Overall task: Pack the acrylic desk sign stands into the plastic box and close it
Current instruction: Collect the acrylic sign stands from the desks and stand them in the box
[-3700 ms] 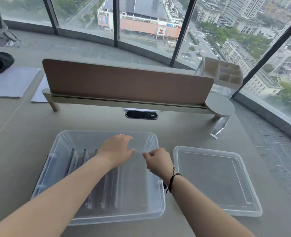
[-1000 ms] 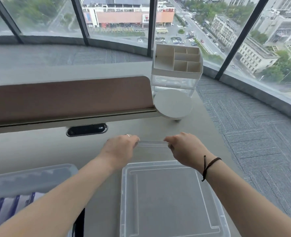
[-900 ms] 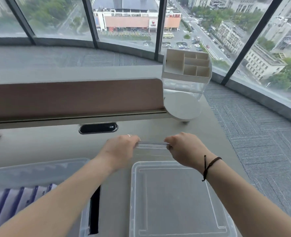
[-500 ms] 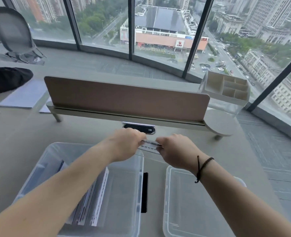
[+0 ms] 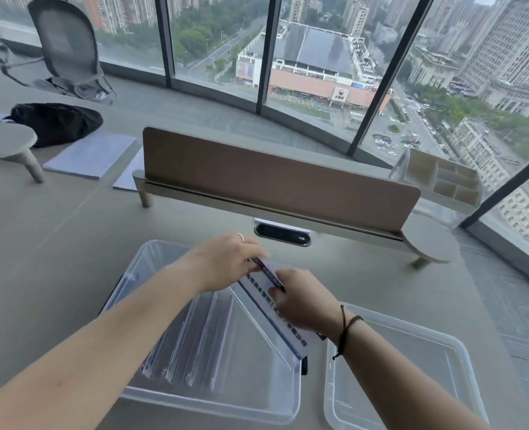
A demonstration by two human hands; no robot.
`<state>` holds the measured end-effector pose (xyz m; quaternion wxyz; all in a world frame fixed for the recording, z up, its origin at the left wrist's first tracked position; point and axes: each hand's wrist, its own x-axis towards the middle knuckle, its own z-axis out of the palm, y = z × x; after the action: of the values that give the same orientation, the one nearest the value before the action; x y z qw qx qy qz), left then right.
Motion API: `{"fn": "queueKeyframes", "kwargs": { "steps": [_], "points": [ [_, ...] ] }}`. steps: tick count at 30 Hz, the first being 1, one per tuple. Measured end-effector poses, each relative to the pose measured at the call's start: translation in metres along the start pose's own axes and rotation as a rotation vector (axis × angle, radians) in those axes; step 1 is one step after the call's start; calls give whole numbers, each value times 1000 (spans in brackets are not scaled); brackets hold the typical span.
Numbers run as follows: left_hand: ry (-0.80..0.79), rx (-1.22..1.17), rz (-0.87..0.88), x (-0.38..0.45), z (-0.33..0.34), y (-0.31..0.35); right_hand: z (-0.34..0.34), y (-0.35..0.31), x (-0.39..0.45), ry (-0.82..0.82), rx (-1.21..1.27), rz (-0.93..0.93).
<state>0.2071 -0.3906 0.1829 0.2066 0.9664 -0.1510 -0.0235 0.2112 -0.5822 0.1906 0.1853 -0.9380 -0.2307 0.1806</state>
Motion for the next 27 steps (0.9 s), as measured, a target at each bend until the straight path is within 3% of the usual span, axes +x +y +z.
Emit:
{"fn": "queueKeyframes", "kwargs": {
  "steps": [3,7,13,16,27],
  "points": [
    [32,-31,-97,-11,15,-13,20,-2,2,-23,106,108],
    [-157,-15,-290,-28,42,-23,57,9,0,3,224,330],
    [-366,11,-331,-52,88,-36,110,15,3,-41,255,507],
    [-395,9,-326,-62,105,-41,128,14,12,-45,292,612],
    [-382,108,-270,-69,125,-50,169,17,27,-163,263,594]
  ]
}}
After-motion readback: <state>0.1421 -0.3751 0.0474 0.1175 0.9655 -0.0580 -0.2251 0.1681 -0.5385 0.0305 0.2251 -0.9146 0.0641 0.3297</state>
